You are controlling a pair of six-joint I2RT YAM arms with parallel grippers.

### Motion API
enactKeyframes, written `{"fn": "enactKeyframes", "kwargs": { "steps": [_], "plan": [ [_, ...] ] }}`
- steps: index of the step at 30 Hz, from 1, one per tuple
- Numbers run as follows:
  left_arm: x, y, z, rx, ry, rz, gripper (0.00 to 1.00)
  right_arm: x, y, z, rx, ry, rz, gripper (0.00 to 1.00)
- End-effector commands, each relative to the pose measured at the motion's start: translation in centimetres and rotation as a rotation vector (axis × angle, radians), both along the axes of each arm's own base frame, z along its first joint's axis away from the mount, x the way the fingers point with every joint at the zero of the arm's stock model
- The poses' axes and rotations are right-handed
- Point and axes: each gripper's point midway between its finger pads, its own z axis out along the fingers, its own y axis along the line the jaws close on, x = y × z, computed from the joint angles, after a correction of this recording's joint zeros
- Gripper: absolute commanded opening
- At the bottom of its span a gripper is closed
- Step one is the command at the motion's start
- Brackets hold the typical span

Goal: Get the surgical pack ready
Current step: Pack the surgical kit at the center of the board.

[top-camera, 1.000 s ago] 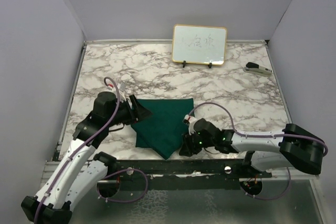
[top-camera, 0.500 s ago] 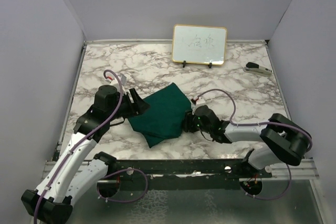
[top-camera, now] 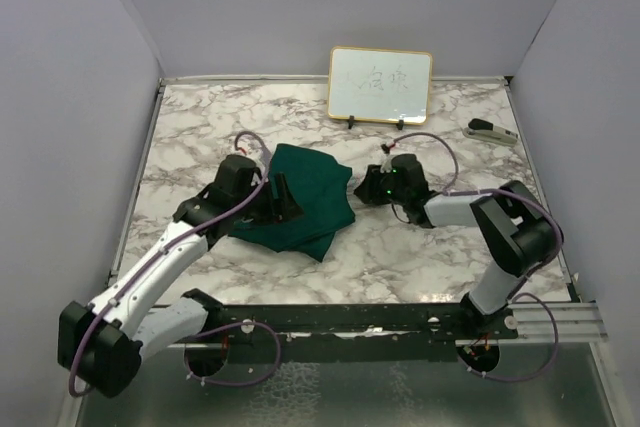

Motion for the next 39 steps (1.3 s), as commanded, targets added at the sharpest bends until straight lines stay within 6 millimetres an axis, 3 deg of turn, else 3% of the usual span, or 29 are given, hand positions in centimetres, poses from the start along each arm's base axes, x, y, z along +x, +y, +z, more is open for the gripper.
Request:
{"fn": "enactKeyframes", "kwargs": {
  "steps": [1,4,6,10,13,17,22,31,37,39],
  "plan": [
    [1.2,-2.8,0.2,0.120,-0.064,-0.059,0.69,-2.2,-5.7,0.0,-0.003,0.094,-0.039,0.45],
    [1.1,-4.3,-1.5,0.345,-0.061,-0.064,0.70,-4.2,-6.9,2.1,0.059,0.078,-0.015,0.57],
    [1.6,-5.3,-1.0,0.479,-0.107,-0.057,0.71,-5.3,-7.1,3.1,0.085,0.063,0.012,0.61],
    [1.1,-8.0,-1.2,0.699,-0.190,-0.112,0.73,-6.5,-7.3,3.6,0.112,0.059,0.045,0.63],
    [1.2,-9.7,-2.4,0.843,-0.229,-0.159,0.74,-7.0,-7.0,3.7,0.145,0.073,0.073,0.63],
    [1.3,-10.3,-4.1,1.000,-0.254,-0.186,0.76,-7.6,-6.7,3.8,0.180,0.083,0.094,0.63],
    [1.8,-9.8,-5.8,1.090,-0.269,-0.178,0.77,-8.1,-6.8,3.8,0.190,0.081,0.098,0.63],
    [2.2,-8.9,-6.9,1.148,-0.283,-0.163,0.71,-9.5,-5.9,3.2,0.247,0.138,0.155,0.62],
    [2.6,-9.4,-7.8,1.098,-0.255,-0.185,0.73,-9.4,-5.4,4.4,0.273,0.133,0.177,0.62],
    [2.8,-9.5,-8.1,1.079,-0.246,-0.188,0.69,-9.3,-5.4,4.7,0.273,0.128,0.176,0.62]
  ]
}}
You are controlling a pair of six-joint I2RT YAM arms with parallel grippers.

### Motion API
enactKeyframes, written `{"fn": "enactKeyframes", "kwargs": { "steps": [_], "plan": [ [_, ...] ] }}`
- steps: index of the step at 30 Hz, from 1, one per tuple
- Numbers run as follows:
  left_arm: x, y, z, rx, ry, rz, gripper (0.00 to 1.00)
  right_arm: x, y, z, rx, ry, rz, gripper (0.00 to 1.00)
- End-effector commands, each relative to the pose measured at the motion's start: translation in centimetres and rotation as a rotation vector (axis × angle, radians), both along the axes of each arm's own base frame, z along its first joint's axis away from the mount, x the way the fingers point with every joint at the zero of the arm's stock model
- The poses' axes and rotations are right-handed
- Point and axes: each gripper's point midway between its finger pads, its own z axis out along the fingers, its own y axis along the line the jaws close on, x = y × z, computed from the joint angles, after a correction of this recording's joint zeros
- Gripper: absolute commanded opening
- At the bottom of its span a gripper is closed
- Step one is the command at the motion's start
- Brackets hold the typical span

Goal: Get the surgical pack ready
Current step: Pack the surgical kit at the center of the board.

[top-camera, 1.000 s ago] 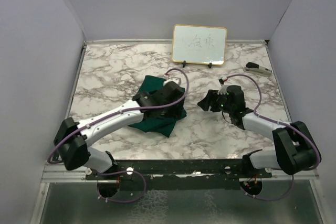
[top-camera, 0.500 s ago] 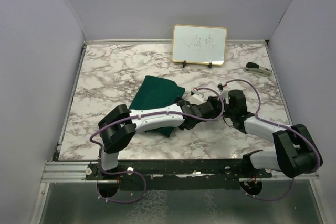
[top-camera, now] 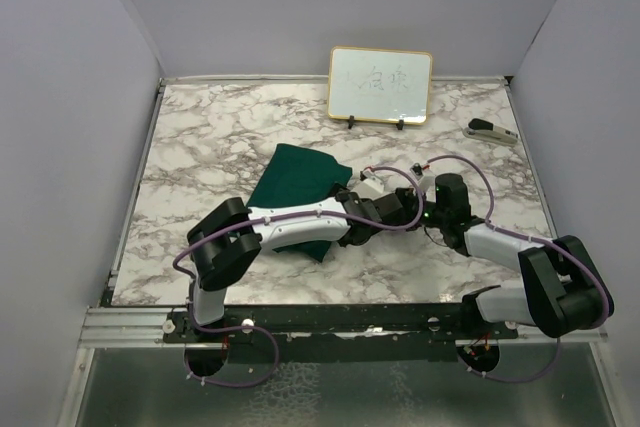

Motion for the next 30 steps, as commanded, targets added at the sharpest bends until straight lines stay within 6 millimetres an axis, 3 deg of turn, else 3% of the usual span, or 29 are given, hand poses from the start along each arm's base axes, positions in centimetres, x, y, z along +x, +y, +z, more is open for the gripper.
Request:
{"fn": "enactKeyframes", "kwargs": {
  "steps": [1,3,6,10,14,19,22,25,30],
  "plan": [
    [0.7,-0.1,-0.3,-0.025,0.006,-0.005,0.65,0.6,0.6,1.9,0.044,-0.039,0.024,0.62],
    [0.6,-0.1,-0.3,-0.028,0.007,-0.007,0.59,0.4,0.7,2.0,0.049,-0.034,0.035,0.62],
    [0.4,-0.1,-1.0,-0.049,0.046,-0.011,0.58,0.2,1.0,2.5,0.066,-0.032,0.055,0.62],
    [0.0,-0.9,-1.1,-0.098,0.075,-0.011,0.68,0.2,1.2,2.9,0.076,-0.039,0.064,0.62],
    [-0.3,-0.7,-2.1,-0.095,0.092,-0.015,0.69,0.2,1.3,2.7,0.081,-0.029,0.069,0.62],
    [-0.2,0.5,-2.4,-0.053,0.077,-0.004,0.59,0.0,1.6,3.2,0.099,-0.031,0.092,0.62],
    [0.1,1.0,-1.5,-0.047,0.052,0.009,0.44,-0.1,1.7,3.6,0.105,-0.028,0.098,0.62],
    [0.1,1.0,-0.2,-0.081,0.032,0.008,0.38,-0.3,2.2,3.6,0.138,0.031,0.104,0.62],
    [-0.1,0.4,0.7,-0.149,0.035,-0.001,0.28,-1.2,4.4,4.3,0.329,0.195,0.209,0.51]
  ]
}}
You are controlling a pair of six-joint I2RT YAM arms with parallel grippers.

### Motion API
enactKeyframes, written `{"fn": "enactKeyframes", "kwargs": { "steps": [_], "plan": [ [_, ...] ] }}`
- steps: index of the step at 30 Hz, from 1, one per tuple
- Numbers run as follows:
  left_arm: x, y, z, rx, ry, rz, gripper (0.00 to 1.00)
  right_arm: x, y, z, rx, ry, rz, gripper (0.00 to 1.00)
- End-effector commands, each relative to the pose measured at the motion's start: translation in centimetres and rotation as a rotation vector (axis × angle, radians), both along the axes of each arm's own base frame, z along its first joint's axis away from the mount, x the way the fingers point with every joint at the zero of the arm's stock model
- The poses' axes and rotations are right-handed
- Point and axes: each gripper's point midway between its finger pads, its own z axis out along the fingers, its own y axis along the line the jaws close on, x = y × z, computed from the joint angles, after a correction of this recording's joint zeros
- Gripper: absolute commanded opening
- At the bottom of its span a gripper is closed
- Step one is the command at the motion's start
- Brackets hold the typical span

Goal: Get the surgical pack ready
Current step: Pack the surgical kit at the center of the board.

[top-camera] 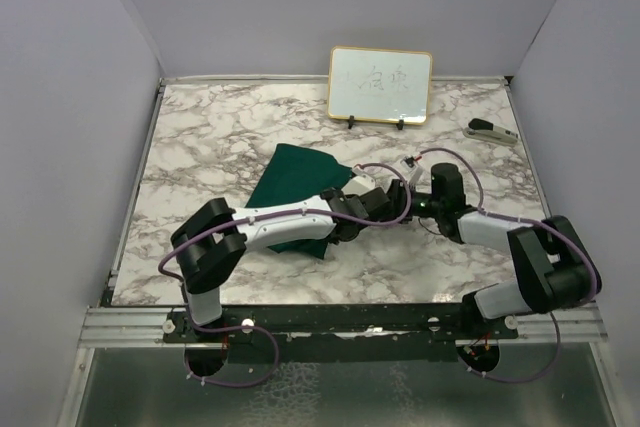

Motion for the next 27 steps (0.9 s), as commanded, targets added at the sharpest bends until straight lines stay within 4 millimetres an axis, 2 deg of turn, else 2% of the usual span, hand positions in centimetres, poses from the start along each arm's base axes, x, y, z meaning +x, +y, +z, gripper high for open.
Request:
{"fn": "enactKeyframes", "kwargs": {
  "steps": [1,3,5,7,11,17,21,27],
  "plan": [
    [0.1,-0.3,2.0,-0.079,-0.026,0.004,0.27,-0.9,2.1,1.7,0.206,0.136,0.103,0.45],
    [0.0,-0.5,1.9,-0.095,-0.014,0.002,0.22,-0.5,2.5,1.9,0.253,0.170,0.095,0.36],
    [0.0,-0.6,1.9,-0.107,-0.010,0.000,0.19,-0.1,3.0,2.5,0.288,0.193,0.099,0.32],
    [-0.1,-0.6,2.0,-0.111,-0.007,0.000,0.17,0.3,3.8,3.1,0.303,0.191,0.125,0.31],
    [0.0,-0.4,2.0,-0.114,-0.007,-0.004,0.14,1.0,5.1,3.2,0.314,0.211,0.146,0.30],
    [-0.1,-0.6,1.3,-0.107,0.026,-0.021,0.17,1.5,7.5,3.3,0.334,0.224,0.181,0.29],
    [-0.1,-0.6,1.1,-0.101,0.027,-0.022,0.16,1.7,8.5,2.0,0.312,0.259,0.164,0.20],
    [0.2,-0.7,1.2,-0.105,0.034,-0.025,0.13,1.2,8.3,0.5,0.265,0.262,0.142,0.14]
  ]
}}
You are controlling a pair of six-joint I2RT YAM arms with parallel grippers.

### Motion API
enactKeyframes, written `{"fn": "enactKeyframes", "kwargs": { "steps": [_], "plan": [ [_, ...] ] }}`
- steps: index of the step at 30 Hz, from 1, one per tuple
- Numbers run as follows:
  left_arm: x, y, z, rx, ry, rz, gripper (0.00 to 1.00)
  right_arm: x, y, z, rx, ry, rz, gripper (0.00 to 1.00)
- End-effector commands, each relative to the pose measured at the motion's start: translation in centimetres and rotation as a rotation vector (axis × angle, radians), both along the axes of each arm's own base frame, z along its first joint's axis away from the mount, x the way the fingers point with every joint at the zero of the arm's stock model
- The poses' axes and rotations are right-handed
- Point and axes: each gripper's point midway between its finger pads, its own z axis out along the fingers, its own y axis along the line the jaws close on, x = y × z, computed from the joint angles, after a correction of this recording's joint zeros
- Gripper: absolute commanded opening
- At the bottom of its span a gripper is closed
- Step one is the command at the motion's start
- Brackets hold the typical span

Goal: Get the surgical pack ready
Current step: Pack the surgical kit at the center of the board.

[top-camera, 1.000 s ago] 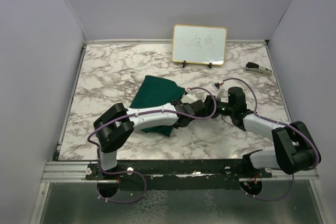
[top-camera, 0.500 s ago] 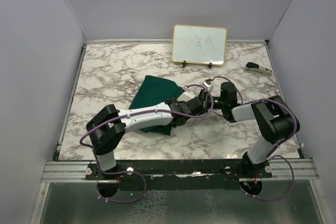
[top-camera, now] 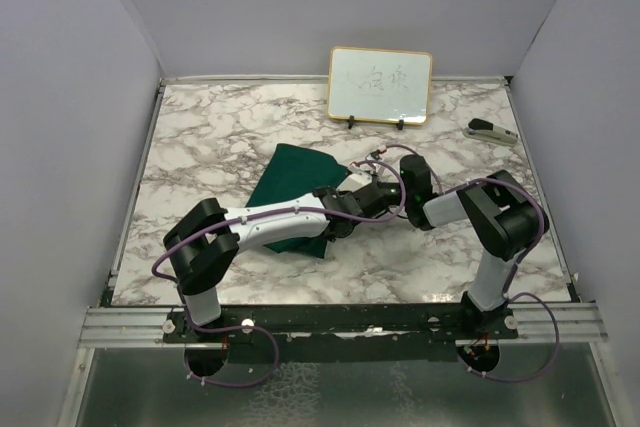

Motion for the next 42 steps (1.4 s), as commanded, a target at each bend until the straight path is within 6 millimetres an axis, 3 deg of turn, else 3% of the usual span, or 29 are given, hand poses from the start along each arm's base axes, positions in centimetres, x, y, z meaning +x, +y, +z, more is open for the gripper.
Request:
{"fn": "enactKeyframes", "kwargs": {
  "steps": [1,5,10,22,28,31,36,42],
  "plan": [
    [0.2,-1.0,0.6,-0.050,0.009,-0.018,0.13,0.3,-0.2,-1.1,-0.044,-0.022,-0.041,0.14],
    [0.3,-0.9,0.6,-0.054,0.020,-0.020,0.13,-0.3,-0.7,-2.2,-0.061,-0.022,-0.058,0.13],
    [0.1,-1.3,0.7,-0.074,0.031,-0.032,0.09,0.5,-0.2,-2.7,-0.055,-0.024,-0.054,0.12],
    [-0.1,-2.8,1.2,-0.135,0.055,-0.086,0.00,1.7,2.6,-2.4,-0.005,0.026,-0.066,0.11],
    [0.1,-3.1,1.8,-0.154,0.042,-0.088,0.00,2.3,3.0,-3.2,-0.018,0.070,-0.138,0.10],
    [0.1,-3.5,2.0,-0.175,0.040,-0.098,0.00,2.2,3.8,-2.7,0.013,0.068,-0.141,0.10],
    [0.2,-3.9,4.1,-0.230,0.004,-0.124,0.00,2.0,4.7,-1.3,0.068,0.061,-0.125,0.10],
    [0.1,-4.0,4.1,-0.227,0.011,-0.130,0.00,2.3,5.1,-2.1,0.059,0.091,-0.154,0.10]
  ]
}}
